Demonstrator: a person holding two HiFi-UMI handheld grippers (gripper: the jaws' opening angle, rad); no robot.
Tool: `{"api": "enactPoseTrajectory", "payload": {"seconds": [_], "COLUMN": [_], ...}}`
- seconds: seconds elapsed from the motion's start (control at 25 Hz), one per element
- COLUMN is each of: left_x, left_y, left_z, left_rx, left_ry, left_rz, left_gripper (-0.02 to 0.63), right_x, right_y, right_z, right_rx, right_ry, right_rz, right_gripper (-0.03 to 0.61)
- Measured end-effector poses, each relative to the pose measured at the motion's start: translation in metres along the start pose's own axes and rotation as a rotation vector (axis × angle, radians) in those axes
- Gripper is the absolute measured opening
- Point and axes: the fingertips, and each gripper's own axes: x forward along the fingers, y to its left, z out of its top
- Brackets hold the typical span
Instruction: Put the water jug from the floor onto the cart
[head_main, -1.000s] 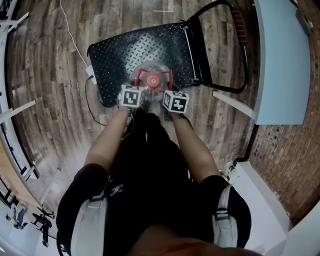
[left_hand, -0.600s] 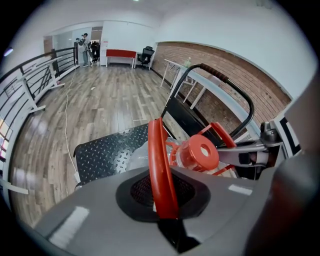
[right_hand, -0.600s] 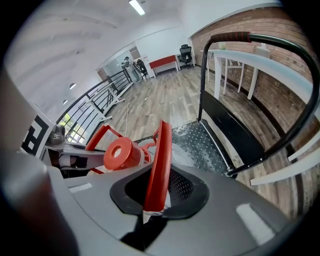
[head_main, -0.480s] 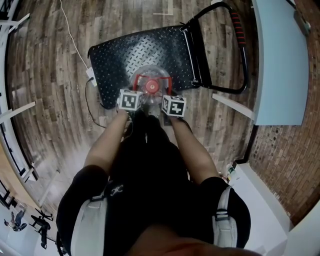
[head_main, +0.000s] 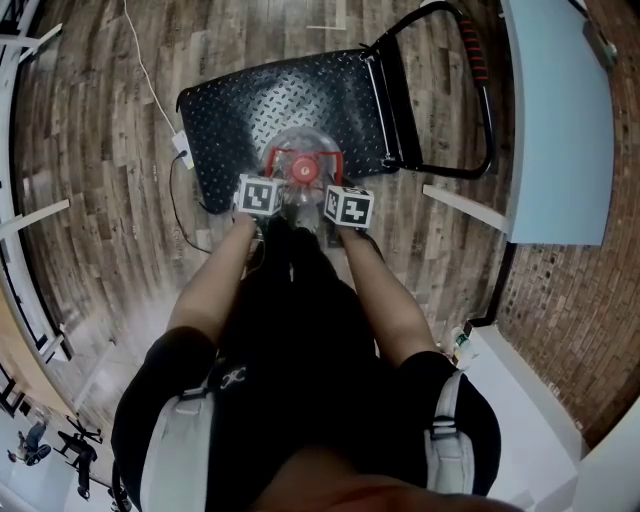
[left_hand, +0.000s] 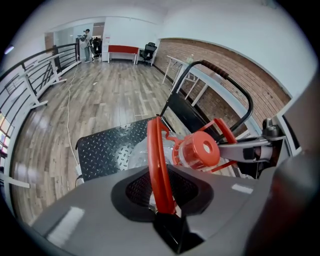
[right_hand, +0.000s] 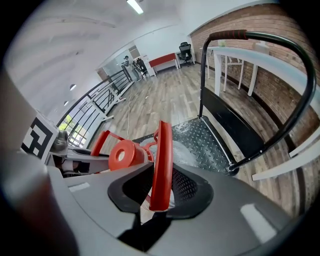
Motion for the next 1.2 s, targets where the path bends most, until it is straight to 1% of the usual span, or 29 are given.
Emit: {"api": "enactPoseTrajectory", "payload": {"seconds": [0.08,0.16,0.28,0.36,0.48,0.6,0.64,0.76,0.8,0.92,1.04,1.2], "left_x": [-0.003,-0.01,-0.031,-0.049,-0.07,-0.091,-0.098,-0.123,-0.133,-0.161,-0.184,-0.213], "left_y": [0.001,0.0,-0.003,-0.004,-0.009,-0.015,-0.017,-0.029,-0.032,-0.037,-0.044,-0.057], "left_z": [-0.003,0.0,0.018,0.033,0.052,0.07,0.076,0.095,0.101,0.126,0.159,0.193], "left_rx": [-0.013,-0.028,-0.038,-0.021,0.006,0.022,0.018,-0.014,-0.012,0.019,0.031,0.041], "left_ry": [0.003,-0.016,-0.085,-0.135,-0.197,-0.238,-0.246,-0.274,-0.29,-0.353,-0.412,-0.475], "left_rz": [-0.006,-0.018,-0.034,-0.029,-0.024,-0.006,-0.005,-0.028,-0.025,0.017,0.029,0.031], "left_gripper": [0.086,0.101,0.109,0.109,0.106,0.076,0.063,0.05,0.041,0.007,0.002,0.002], "right_x": [-0.003,-0.008,-0.023,-0.035,-0.054,-0.077,-0.084,-0.11,-0.122,-0.158,-0.189,-0.219], "right_y": [0.001,0.002,0.007,0.01,0.017,0.02,0.022,0.031,0.034,0.042,0.047,0.057], "right_z": [0.001,0.006,0.024,0.038,0.059,0.078,0.085,0.108,0.117,0.151,0.185,0.215], "right_rx": [0.006,0.018,0.018,-0.008,-0.034,-0.018,-0.014,-0.009,-0.006,-0.004,-0.021,-0.073], "right_ry": [-0.015,-0.039,-0.112,-0.162,-0.229,-0.291,-0.311,-0.375,-0.405,-0.508,-0.588,-0.64], "right_rz": [0.008,0.006,-0.003,-0.014,-0.015,-0.016,-0.015,-0.012,-0.012,-0.002,0.014,0.039], "right_gripper": [0.118,0.143,0.206,0.221,0.221,0.179,0.167,0.113,0.087,0.031,0.014,0.014]}}
